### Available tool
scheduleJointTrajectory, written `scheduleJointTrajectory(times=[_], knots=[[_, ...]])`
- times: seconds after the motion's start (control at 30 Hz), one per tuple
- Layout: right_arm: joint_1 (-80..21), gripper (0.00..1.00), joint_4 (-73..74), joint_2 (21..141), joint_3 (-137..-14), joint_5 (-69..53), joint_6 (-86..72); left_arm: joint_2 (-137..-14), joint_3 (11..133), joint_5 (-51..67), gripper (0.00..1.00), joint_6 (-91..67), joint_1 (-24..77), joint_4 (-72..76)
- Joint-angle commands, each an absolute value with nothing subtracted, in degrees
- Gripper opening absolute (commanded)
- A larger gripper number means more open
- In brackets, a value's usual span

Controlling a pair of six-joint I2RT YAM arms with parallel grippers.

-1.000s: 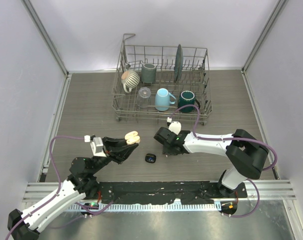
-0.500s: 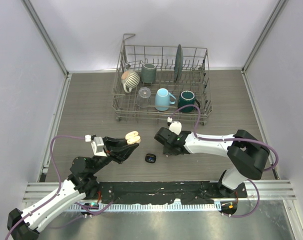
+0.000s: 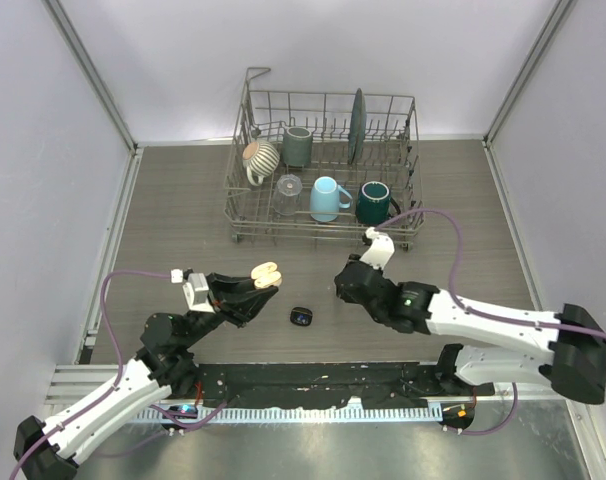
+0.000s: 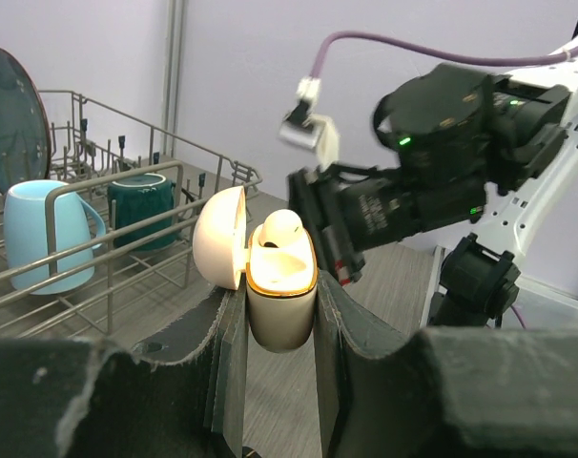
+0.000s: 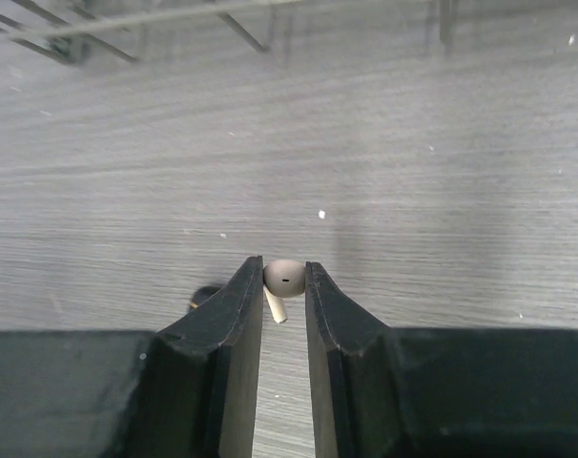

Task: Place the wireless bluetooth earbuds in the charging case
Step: Place the earbud in the charging case.

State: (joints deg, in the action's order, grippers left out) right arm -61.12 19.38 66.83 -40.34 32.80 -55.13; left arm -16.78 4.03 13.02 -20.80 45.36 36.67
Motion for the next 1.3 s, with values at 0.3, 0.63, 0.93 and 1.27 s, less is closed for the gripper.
scheduleJointTrajectory(times=[0.3, 0.63, 0.93, 1.27], knots=[[-76.2, 0.01, -11.93, 47.73, -33.32, 57.56, -32.97, -21.0, 4.92, 12.48, 0.0, -21.27, 45.62, 43.85], [-80.59, 0.01, -38.28, 46.05, -29.01, 52.83, -16.01, -21.71, 4.75, 12.57, 0.0, -21.36, 45.62, 44.47], [-82.18, 0.01, -53.62, 53.96, -30.58, 39.31, -7.82, -22.5, 4.92, 13.88, 0.0, -20.22, 45.62, 45.17], [-82.97, 0.01, -54.84, 60.12, -34.45, 33.14, -7.65, -25.66, 6.33, 17.49, 0.0, -18.99, 45.62, 45.79]])
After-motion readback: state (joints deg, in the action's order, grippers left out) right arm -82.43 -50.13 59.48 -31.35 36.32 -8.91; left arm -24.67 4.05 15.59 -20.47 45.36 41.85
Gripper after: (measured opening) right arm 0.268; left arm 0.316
